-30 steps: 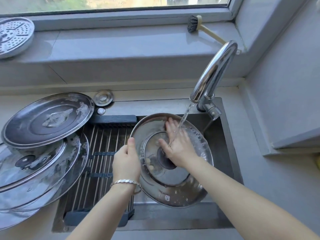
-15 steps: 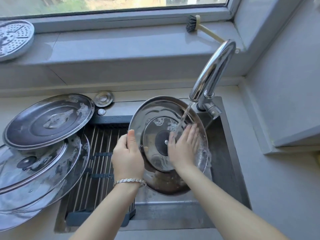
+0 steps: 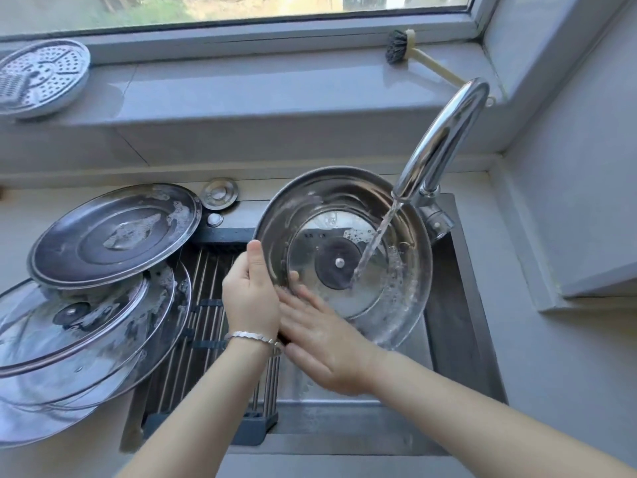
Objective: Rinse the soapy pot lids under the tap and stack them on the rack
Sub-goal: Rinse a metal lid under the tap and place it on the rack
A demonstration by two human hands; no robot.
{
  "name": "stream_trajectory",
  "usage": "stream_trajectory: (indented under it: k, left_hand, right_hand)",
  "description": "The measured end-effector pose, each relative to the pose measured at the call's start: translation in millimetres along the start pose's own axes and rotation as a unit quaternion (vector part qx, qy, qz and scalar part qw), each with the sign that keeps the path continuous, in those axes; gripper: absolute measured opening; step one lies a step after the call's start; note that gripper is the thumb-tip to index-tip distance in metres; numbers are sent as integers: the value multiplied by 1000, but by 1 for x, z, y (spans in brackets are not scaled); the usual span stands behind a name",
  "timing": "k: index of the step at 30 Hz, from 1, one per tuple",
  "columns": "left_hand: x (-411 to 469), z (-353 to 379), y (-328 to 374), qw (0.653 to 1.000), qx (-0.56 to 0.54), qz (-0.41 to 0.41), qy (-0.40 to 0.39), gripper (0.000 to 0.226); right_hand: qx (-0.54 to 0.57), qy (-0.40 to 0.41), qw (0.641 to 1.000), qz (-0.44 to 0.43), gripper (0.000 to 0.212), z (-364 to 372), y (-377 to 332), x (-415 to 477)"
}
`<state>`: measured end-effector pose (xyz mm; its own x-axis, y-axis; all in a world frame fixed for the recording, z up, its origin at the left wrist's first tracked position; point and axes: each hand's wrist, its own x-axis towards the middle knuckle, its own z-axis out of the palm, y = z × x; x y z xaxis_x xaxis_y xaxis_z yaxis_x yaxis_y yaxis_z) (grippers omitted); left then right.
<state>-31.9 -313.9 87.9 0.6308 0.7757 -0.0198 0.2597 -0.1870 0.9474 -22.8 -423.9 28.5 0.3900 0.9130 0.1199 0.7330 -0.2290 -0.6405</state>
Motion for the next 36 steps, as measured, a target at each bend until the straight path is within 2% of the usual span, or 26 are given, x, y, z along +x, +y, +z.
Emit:
stream_trajectory:
  k: [2, 5, 7, 9, 11, 13, 15, 18, 22, 24, 26, 28, 31, 32, 33, 34, 35, 36]
  left_hand:
    - [9, -7, 0, 998, 30, 52, 15, 47]
    - [13, -14, 4, 995, 50, 83, 29, 46]
    - [10, -15, 10, 994, 51, 95, 14, 43]
    - [7, -17, 12, 993, 59, 103, 0, 37]
    - [5, -18, 8, 993, 77, 92, 6, 39]
    - [7, -16, -1, 994, 94, 49, 23, 43]
    - [7, -13, -7, 994, 100, 13, 34, 46]
    - [4, -10, -9, 992, 122, -16, 19, 47]
    - [8, -11, -13, 978, 176, -109, -24, 45]
    - [16, -9, -26, 957, 210, -185, -72, 40]
    - [17, -5, -37, 932, 207, -273, -117, 34]
    - [15, -1, -42, 907, 153, -359, -160, 27]
    - [4, 0, -30, 852, 59, -472, -219, 20]
    - [0, -1, -29, 847, 85, -464, -245, 23]
    - [-5, -2, -28, 850, 156, -422, -273, 32]
    - [-10, -4, -27, 850, 276, -332, -300, 46]
    - [-14, -8, -29, 846, 379, -192, -322, 56]
    - [-20, -10, -29, 851, 390, -57, -346, 59]
  right_hand:
    - [20, -32, 999, 2, 57, 4, -1, -19]
    - [10, -63, 997, 38, 54, 9, 12, -47]
    - [-72, -62, 992, 86, 48, 12, 36, -67]
    - [-160, -26, 975, 153, 41, 10, 61, -78]
    - [-208, -2, 955, 213, 55, 7, 64, -74]
    - [-209, 15, 951, 230, 70, 14, 46, -66]
    - [-170, 0, 970, 171, 77, 32, 20, -65]
    - [-89, 5, 991, 98, 58, 44, 9, -74]
    - [-189, 37, 961, 198, 32, 19, 32, -83]
    - [-198, 33, 961, 191, 39, 6, 34, -83]
    - [-150, 9, 982, 111, 41, -3, 26, -81]
    - [-98, -28, 993, 60, 22, -13, 16, -82]
    - [-103, -59, 987, 105, 8, -45, 1, -81]
    - [-106, -84, 981, 138, 7, -60, -1, -80]
    - [-91, -122, 974, 165, 10, -74, -2, -78]
    - [-75, -149, 970, 178, 15, -88, -1, -74]
    - [-69, -180, 964, 181, 21, -101, 0, -69]
    - [-67, -206, 959, 184, 25, -113, 0, -63]
